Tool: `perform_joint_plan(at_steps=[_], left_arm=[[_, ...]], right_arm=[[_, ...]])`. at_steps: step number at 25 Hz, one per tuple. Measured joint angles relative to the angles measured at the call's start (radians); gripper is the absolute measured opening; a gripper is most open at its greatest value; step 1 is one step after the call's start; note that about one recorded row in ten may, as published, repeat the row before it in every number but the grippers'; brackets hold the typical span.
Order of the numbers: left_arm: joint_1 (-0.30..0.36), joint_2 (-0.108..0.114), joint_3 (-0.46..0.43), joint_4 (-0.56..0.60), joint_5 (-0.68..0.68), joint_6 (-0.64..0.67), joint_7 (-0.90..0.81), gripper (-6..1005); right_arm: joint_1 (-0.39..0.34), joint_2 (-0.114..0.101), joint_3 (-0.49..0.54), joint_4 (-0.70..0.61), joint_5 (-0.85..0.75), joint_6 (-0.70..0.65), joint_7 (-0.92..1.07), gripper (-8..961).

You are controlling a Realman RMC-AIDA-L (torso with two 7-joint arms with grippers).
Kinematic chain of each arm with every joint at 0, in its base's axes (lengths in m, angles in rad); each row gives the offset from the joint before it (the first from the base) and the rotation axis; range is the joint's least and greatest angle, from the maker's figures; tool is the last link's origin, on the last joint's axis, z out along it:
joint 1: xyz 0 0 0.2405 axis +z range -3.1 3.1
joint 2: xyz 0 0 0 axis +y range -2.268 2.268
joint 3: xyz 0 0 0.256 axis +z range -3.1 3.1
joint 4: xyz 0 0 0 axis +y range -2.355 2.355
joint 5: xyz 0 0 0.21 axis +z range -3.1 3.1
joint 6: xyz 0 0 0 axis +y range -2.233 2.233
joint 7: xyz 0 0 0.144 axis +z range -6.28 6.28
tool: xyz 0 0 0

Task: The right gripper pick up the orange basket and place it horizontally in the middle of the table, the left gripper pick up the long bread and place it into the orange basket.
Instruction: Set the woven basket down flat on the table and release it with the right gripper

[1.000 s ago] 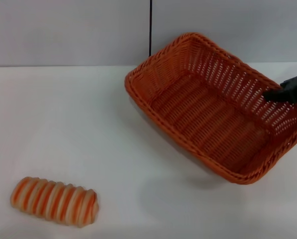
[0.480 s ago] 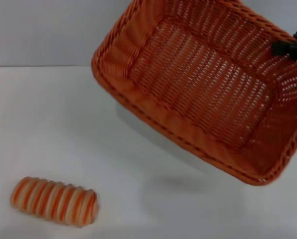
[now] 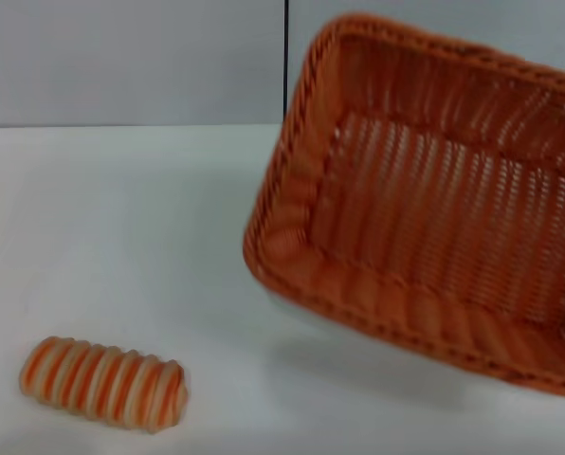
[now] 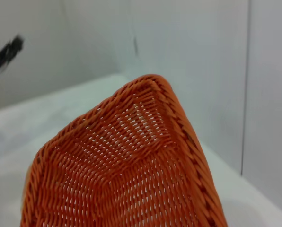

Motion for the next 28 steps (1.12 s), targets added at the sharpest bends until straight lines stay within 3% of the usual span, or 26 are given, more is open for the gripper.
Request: perform_joint_plan(at_steps=[3,7,16,23,28], left_arm=[[0.002,0.0,0.014,0.0,0.0,0.0,0.003,823],[0.005,0.0,0.028,0.0,0.0,0.0,-0.003,822],[0.0,0.0,0.089,0.0,0.0,0.0,-0.006,819],[0.009,0.0,0.112,-0.004,0.0,0.0,-0.007,818],[0.013,0.0,0.117,-0.014,0.0,0.0,-0.007,816]], right_arm=[[0.01,-0.019,-0.086,0.0,-0.001,0.001,-0.026,178],[0.029,-0.012,-0.163,0.012,-0.009,0.0,-0.08,183],[0.139,0.049,-0.166,0.155,-0.133,-0.007,-0.219,194],[0.172,0.097,-0.162,0.187,-0.175,-0.036,-0.273,203],[0.18,0.106,-0.162,0.191,-0.198,-0.066,-0.277,210]])
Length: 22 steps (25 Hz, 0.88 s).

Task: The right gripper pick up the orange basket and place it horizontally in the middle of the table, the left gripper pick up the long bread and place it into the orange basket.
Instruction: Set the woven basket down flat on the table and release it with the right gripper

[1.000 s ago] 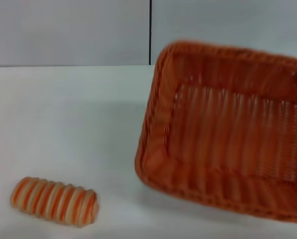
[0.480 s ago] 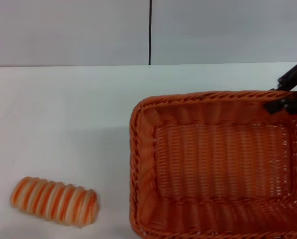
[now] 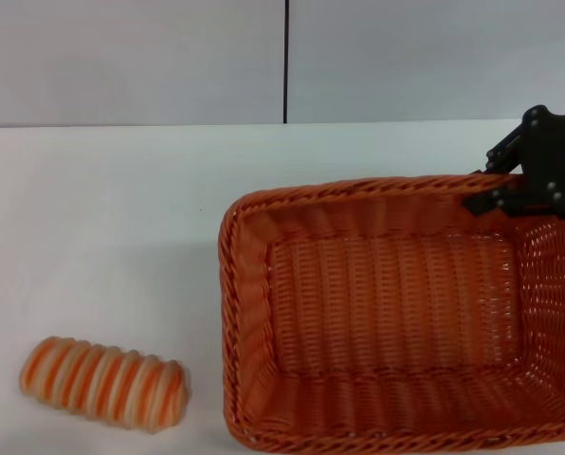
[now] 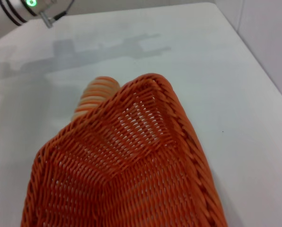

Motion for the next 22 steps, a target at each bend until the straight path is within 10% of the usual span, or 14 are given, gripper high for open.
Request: perform_joint_plan(at_steps=[22], left_arm=[[-0.013,0.002,0.008,0.0,0.0,-0.002,-0.012,810]], right_arm=[[0.031,0.052,0.006,0.033,-0.001,-0.11,-0.006,237]])
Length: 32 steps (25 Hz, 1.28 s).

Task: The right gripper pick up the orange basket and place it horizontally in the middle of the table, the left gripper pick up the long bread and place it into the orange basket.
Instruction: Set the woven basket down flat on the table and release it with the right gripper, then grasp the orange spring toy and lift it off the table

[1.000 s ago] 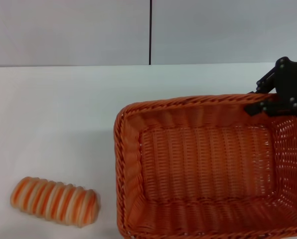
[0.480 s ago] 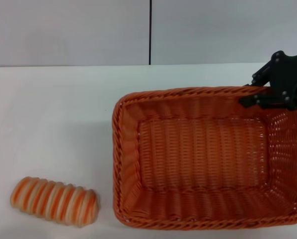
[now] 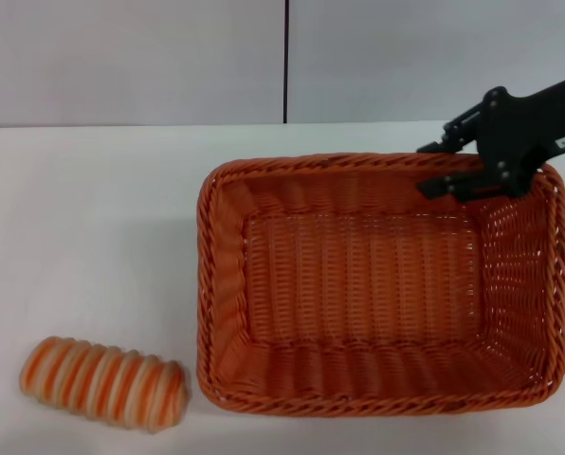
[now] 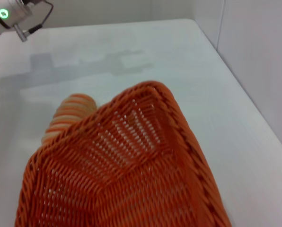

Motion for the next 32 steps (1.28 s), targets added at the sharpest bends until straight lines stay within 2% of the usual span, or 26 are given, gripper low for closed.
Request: perform_joint_plan(at_steps=[6,9,17,20,21,22,25,26,28,32], left_arm=[[-0.003,0.0,0.0,0.001,0.0,-0.012,0.0,809],[-0.007,0.0,0.0,0.002,0.0,-0.019,0.0,808],[-0.009,0.0,0.007,0.01,0.0,-0.021,0.0,806],[-0.011,0.0,0.024,0.018,0.001,-0.005,0.0,805],[-0.011,0.001,0.037,0.029,0.003,0.001,0.0,805],[-0.011,0.002,0.057,0.046,0.009,0.008,0.0,804],[-0.016,0.004,0.103,0.097,0.031,0.02,-0.005,803],[-0.019,0.005,0.113,0.114,0.037,0.022,-0.015,803],[-0.025,0.005,0.123,0.155,0.056,0.024,-0.054,803],[-0.051,0.013,0.171,0.297,0.146,0.012,-0.192,802]], right_arm=[[0.01,0.022,0.009,-0.003,-0.006,-0.044,-0.002,371],[-0.001,0.031,0.027,-0.017,-0.002,-0.076,-0.006,367],[-0.065,0.068,0.156,-0.068,0.029,-0.121,-0.034,364],[-0.119,0.092,0.237,-0.068,0.107,-0.12,-0.069,363],[-0.171,0.107,0.29,-0.063,0.202,-0.118,-0.1,363],[-0.171,0.107,0.29,-0.063,0.202,-0.118,-0.1,363],[-0.272,0.135,0.377,-0.032,0.386,-0.123,-0.16,363],[-0.335,0.149,0.444,0.017,0.496,-0.127,-0.2,363],[-0.364,0.154,0.483,0.052,0.553,-0.126,-0.221,363],[-0.45,0.158,0.634,0.263,0.745,-0.119,-0.334,364]])
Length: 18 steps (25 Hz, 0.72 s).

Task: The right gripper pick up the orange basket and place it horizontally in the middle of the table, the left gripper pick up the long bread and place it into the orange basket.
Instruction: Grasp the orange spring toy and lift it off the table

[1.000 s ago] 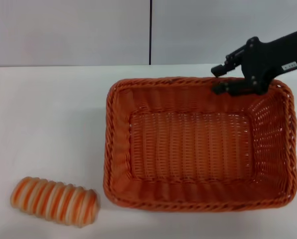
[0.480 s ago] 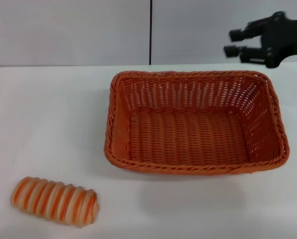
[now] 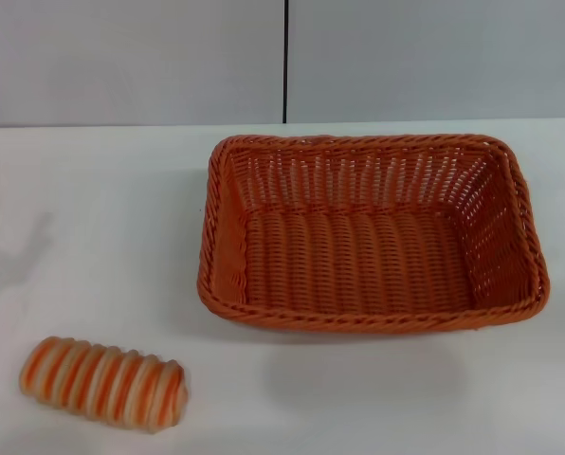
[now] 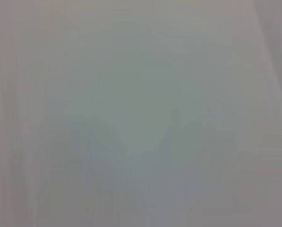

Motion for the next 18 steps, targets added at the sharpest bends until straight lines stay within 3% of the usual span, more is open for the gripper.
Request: perform_joint_plan(at_steps=[1,2,6,9,14,18], left_arm=[[0.0,0.0,0.0,0.0,0.0,0.0,0.0,801],[-0.021,0.01,0.036,0.102,0.071,-0.012,-0.111,801],[-0.043,0.028,0.064,0.194,0.15,-0.016,-0.204,800],[-0.077,0.046,0.081,0.293,0.327,-0.039,-0.267,799],[-0.086,0.054,0.083,0.365,0.487,-0.046,-0.29,798],[-0.073,0.076,0.083,0.379,0.537,-0.015,-0.322,797]], right_arm=[[-0.019,0.001,0.032,0.054,0.041,0.001,-0.041,365],[-0.037,0.001,0.059,0.1,0.075,0.002,-0.082,365],[-0.086,0.006,0.144,0.213,0.152,0.007,-0.193,408],[-0.102,0.007,0.239,0.277,0.169,0.008,-0.217,452],[-0.105,0.005,0.398,0.357,0.176,-0.001,-0.216,543],[-0.098,0.001,0.407,0.36,0.177,-0.019,-0.216,616]])
